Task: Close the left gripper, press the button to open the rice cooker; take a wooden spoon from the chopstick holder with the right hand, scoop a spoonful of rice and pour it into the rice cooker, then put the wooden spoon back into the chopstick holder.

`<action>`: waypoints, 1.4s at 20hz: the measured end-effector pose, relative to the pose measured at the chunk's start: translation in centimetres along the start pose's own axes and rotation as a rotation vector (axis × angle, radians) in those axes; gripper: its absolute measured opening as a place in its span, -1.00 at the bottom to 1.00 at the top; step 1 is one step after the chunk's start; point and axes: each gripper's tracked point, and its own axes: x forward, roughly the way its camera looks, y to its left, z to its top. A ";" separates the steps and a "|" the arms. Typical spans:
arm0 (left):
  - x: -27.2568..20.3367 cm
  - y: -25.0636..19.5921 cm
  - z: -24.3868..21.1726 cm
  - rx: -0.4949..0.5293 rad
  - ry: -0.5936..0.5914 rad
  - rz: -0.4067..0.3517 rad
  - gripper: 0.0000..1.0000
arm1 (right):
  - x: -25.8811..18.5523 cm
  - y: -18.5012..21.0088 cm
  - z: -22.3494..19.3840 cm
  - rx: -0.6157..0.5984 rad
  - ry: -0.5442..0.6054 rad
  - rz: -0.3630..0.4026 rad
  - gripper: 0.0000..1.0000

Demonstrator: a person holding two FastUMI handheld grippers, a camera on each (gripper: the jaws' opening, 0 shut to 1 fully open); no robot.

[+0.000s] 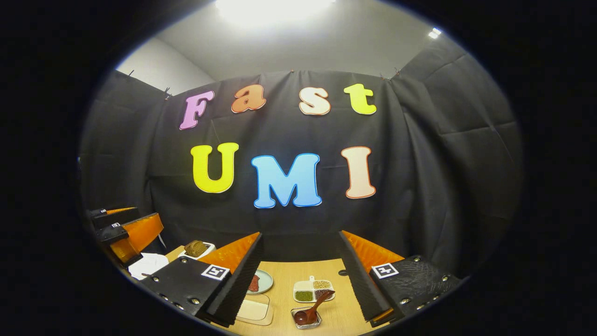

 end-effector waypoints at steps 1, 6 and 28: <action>0.3 0.2 -0.4 -0.001 0.003 0.002 0.84 | 0.2 0.0 -0.4 0.001 0.006 0.000 0.91; 1.0 3.3 -2.2 0.011 0.034 0.043 0.99 | 0.9 0.8 -1.1 0.010 0.016 0.022 0.91; -2.7 22.9 -21.7 -0.160 0.543 0.235 -0.82 | 2.5 4.5 -5.9 -0.016 0.108 0.125 0.91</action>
